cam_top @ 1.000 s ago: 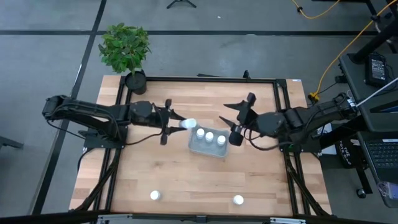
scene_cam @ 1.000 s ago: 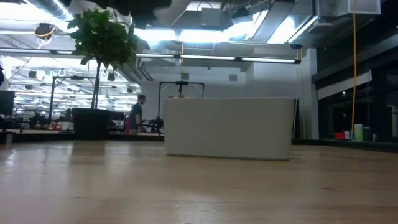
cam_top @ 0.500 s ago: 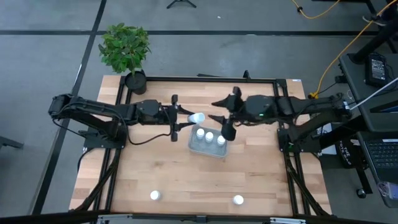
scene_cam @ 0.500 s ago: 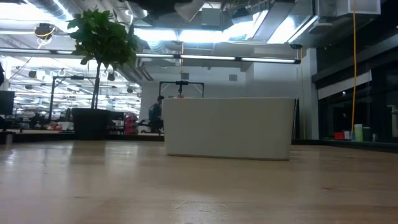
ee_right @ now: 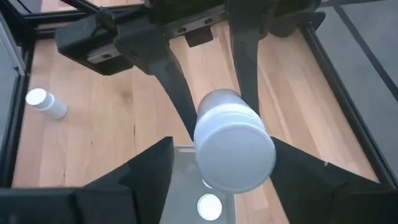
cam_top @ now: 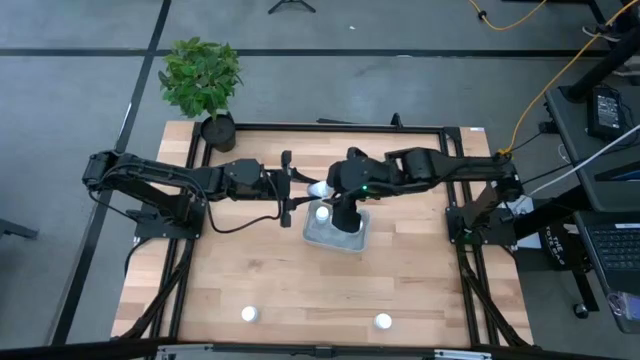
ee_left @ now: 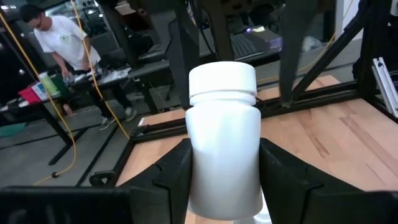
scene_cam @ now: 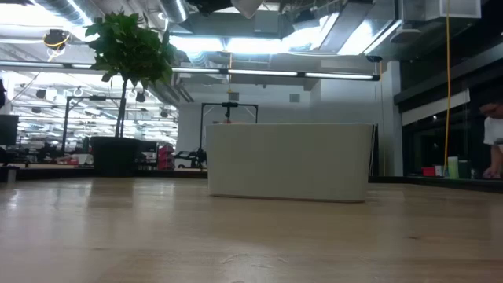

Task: Pick and place pill bottles into a basket
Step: Put the white pill bottle into the gray bin

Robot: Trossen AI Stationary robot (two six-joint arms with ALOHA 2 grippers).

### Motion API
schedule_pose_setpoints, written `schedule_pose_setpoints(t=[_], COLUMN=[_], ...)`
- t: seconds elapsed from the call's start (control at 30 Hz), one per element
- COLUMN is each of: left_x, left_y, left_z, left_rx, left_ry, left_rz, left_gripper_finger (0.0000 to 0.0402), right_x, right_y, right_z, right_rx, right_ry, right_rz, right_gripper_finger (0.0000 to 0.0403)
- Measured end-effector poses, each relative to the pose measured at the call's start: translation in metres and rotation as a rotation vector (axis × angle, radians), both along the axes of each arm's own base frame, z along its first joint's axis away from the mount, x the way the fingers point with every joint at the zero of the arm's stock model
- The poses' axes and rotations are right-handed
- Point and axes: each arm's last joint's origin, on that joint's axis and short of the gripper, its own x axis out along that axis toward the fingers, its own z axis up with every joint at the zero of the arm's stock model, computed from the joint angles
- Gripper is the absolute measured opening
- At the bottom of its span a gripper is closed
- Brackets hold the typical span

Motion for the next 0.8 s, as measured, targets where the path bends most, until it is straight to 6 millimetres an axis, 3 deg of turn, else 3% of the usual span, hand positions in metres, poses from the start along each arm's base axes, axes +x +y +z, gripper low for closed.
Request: schedule_pose_setpoints(t=[0.17, 0.33, 0.53, 0.73, 0.8], left_x=[-0.0002, -0.0003, -0.0004, -0.0004, -0.0005], left_y=[-0.0045, -0.0087, -0.0089, -0.0088, -0.0085], left_z=[0.002, 0.0014, 0.0015, 0.0012, 0.0014], left_rx=[0.0, 0.004, 0.004, 0.001, 0.006], left_ry=[-0.017, -0.011, -0.011, -0.011, -0.015], left_rz=[-0.01, -0.013, -0.013, -0.009, 0.002], left_gripper_finger=[0.0149, 0.0149, 0.0149, 0.0154, 0.0171], right_x=[0.0056, 0.0051, 0.0052, 0.005, 0.005], right_y=[-0.0021, -0.0032, -0.0032, -0.0032, -0.0032], right_z=[-0.0035, 0.0006, 0.0002, 0.0003, 0.0003], right_rx=[0.017, 0.027, 0.027, 0.025, 0.021], right_ry=[-0.011, -0.039, -0.037, -0.036, -0.036], right_rz=[-0.008, -0.018, -0.02, -0.02, -0.018], right_gripper_finger=[0.0294, 0.0294, 0.0245, 0.0153, 0.015])
